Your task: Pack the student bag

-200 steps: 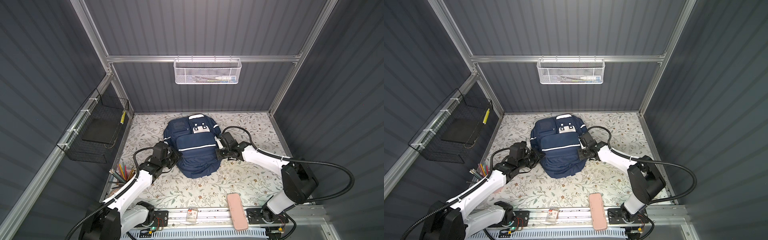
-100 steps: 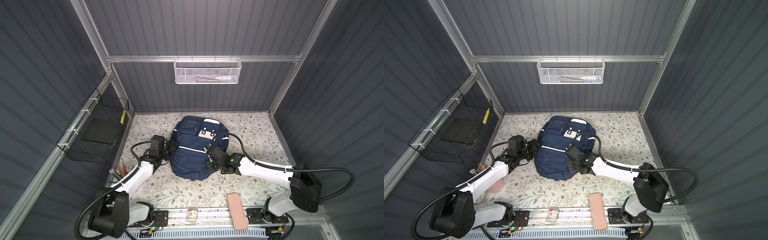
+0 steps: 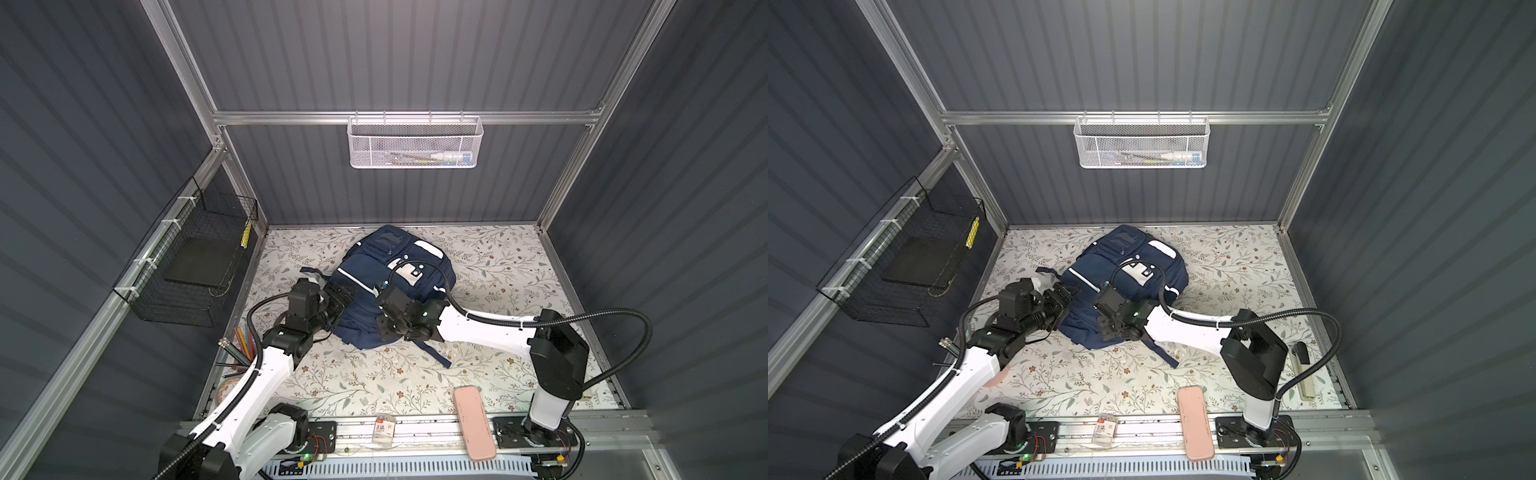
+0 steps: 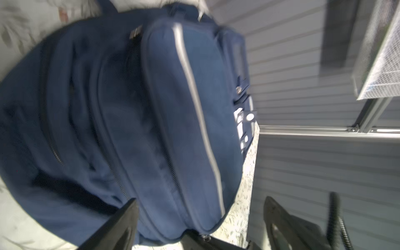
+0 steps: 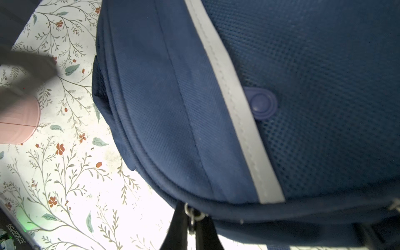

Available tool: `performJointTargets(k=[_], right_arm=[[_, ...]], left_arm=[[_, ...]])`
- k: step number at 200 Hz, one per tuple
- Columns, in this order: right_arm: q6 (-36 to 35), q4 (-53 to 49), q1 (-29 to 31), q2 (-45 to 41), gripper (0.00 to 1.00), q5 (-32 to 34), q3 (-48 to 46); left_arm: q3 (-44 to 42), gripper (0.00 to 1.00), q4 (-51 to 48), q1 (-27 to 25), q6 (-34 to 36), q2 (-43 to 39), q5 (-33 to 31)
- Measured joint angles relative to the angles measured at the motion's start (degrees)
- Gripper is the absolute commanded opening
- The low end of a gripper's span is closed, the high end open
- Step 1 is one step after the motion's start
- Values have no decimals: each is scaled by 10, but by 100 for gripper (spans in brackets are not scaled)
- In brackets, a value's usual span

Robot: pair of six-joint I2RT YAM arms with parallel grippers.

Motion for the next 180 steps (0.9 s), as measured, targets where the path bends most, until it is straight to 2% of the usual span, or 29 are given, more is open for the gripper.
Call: performJointTargets(k=[28, 51, 75, 90, 136, 164, 180], right_arm=[[-1, -2, 9, 0, 0, 16, 0], [-2, -4, 17, 0, 0, 34, -5], [-1, 1, 17, -3, 0, 44, -18], [-1, 0, 17, -7, 0, 50, -23], [-8, -2, -1, -44, 0, 49, -54], [-25, 3, -49, -92, 0, 23, -97], [-36, 19, -82, -108, 0, -15, -118]], left_arm=[[2, 71, 41, -56, -26, 82, -12], [31, 55, 71, -87, -36, 141, -20], [28, 16, 81, -93, -45, 157, -29], [22, 0, 81, -94, -48, 154, -35], [19, 0, 73, -99, -45, 127, -48], [19, 0, 65, -104, -37, 114, -45], [18, 0, 68, -107, -37, 108, -41]])
